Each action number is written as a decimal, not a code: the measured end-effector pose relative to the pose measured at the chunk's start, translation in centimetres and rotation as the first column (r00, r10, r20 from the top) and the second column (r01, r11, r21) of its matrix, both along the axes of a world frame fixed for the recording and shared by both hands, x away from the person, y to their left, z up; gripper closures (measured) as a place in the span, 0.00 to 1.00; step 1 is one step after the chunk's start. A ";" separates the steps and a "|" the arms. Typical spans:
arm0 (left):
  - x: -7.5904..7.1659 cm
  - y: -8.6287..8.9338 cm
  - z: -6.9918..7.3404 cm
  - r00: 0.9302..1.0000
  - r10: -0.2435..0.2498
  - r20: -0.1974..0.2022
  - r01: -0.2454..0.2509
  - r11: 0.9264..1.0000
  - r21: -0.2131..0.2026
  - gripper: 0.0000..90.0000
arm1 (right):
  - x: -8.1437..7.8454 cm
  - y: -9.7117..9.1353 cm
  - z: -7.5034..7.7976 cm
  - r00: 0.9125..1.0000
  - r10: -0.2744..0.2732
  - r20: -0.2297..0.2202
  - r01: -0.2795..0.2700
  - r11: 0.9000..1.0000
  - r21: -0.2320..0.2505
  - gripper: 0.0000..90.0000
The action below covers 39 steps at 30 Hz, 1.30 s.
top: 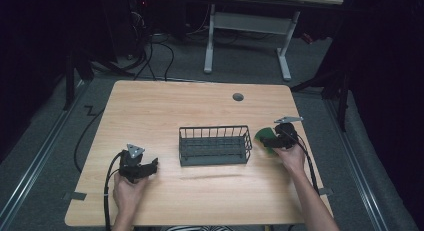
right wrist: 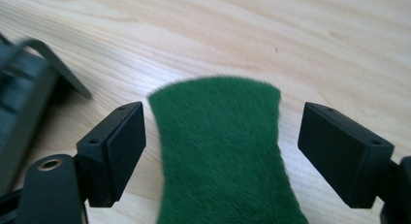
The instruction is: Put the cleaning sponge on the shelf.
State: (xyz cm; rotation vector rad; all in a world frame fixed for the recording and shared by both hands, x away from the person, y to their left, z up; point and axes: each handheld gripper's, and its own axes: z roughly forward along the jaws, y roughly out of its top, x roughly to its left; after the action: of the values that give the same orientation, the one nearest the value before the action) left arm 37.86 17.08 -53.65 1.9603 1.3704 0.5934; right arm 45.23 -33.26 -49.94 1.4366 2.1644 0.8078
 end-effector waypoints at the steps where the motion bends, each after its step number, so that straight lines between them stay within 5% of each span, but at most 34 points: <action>1: 0.0 0.0 0.0 1.000 0.000 0.000 0.000 1.000 0.000 0.27 | 0.1 -0.2 -0.1 1.000 -0.004 -0.007 0.004 1.000 -0.001 0.19; 13: 0.0 0.0 0.0 1.000 0.000 0.000 0.000 1.000 -0.002 0.27 | 0.5 0.1 -1.0 0.998 0.020 -0.053 -0.021 1.000 -0.018 0.23; 26: 0.0 0.0 0.0 1.000 0.000 0.000 0.000 1.000 -0.002 0.27 | 0.2 0.4 -0.9 0.998 0.037 -0.050 -0.040 0.998 -0.052 0.32; 39: 0.0 0.0 0.0 1.000 0.000 0.000 0.000 1.000 -0.003 0.27 | -1.0 0.2 0.9 0.999 0.044 -0.027 -0.043 0.999 0.013 0.33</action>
State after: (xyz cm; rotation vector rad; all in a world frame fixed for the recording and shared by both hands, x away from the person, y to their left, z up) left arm 37.86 17.10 -53.66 1.9579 1.3709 0.5912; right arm 44.21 -33.09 -49.03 1.4185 2.2215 0.8229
